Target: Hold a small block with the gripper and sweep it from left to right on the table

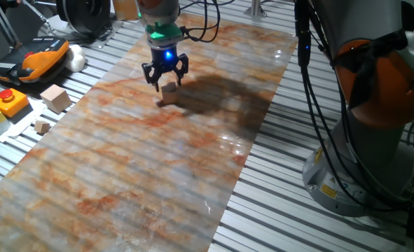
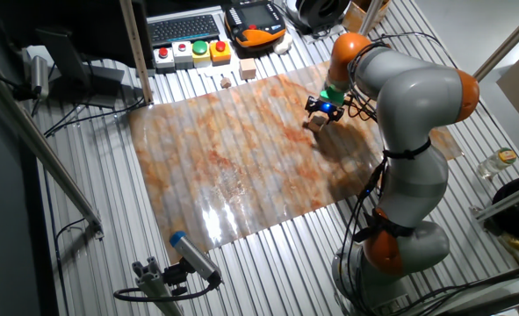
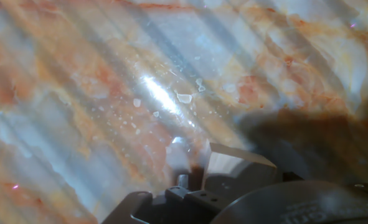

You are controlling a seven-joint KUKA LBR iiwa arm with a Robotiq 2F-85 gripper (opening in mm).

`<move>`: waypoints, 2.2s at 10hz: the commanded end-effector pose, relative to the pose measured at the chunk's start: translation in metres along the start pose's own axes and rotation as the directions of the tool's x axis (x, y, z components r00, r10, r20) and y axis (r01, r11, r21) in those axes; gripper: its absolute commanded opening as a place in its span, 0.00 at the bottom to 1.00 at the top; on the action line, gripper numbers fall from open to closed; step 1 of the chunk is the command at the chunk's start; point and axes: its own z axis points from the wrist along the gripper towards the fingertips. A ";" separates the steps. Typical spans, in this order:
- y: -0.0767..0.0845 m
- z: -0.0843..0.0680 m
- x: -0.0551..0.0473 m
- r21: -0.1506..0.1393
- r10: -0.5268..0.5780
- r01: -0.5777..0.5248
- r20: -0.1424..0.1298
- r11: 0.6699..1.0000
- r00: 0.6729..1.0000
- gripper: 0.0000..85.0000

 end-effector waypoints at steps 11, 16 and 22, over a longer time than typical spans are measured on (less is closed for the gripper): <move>0.000 0.010 -0.001 0.003 -0.014 0.014 -0.001 1.000 1.000 0.80; 0.001 0.010 -0.001 0.003 -0.025 0.025 0.002 1.000 1.000 0.80; 0.000 0.011 -0.001 0.001 -0.067 0.067 -0.005 0.998 0.998 0.40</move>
